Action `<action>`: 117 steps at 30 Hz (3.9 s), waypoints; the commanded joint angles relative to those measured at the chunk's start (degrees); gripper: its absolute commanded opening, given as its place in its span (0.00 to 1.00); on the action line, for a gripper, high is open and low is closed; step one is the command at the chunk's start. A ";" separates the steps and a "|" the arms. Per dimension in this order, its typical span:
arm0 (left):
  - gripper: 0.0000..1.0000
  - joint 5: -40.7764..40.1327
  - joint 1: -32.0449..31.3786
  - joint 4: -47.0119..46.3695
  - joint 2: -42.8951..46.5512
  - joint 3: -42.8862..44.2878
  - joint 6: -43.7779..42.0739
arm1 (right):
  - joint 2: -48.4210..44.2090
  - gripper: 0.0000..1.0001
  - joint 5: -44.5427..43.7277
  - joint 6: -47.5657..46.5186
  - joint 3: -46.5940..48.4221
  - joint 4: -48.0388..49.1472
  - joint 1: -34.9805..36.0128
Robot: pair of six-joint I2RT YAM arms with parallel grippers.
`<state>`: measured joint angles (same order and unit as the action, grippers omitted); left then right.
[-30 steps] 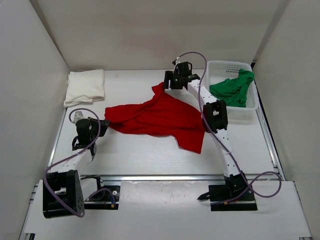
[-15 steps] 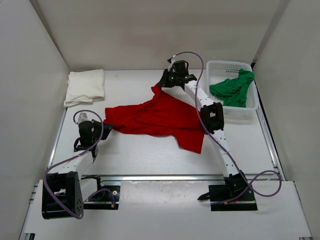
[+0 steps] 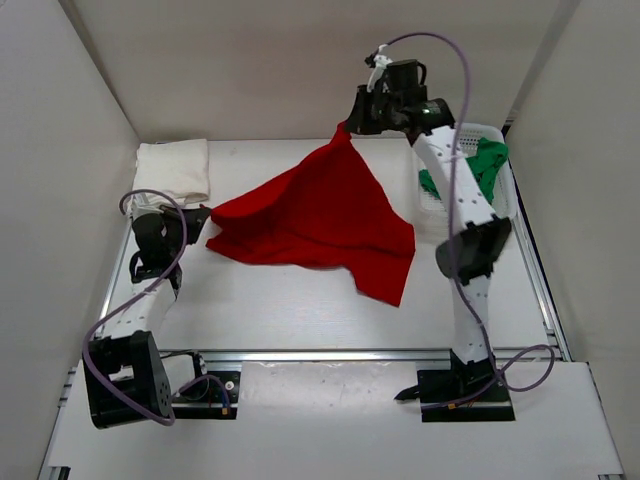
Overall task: Fold and stack the t-shirts
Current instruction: Flatten out the tshirt
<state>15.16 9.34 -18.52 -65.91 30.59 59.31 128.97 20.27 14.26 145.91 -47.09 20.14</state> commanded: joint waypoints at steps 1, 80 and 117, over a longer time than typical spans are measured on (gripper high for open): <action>0.00 3.90 1.37 -2.38 2.36 -1.40 2.82 | -14.22 0.01 -7.41 -4.94 -12.77 -8.81 4.02; 0.00 22.38 18.96 0.39 10.45 -19.87 -9.02 | -40.03 0.35 -0.49 2.00 -100.21 44.89 11.15; 0.00 26.06 12.54 34.16 3.51 54.13 -12.90 | -60.52 0.00 -51.75 -6.95 -31.05 7.37 23.90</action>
<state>36.18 19.62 16.58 -60.60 82.78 41.32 61.73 -22.90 14.50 108.38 -40.12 42.26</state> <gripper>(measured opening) 0.017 0.009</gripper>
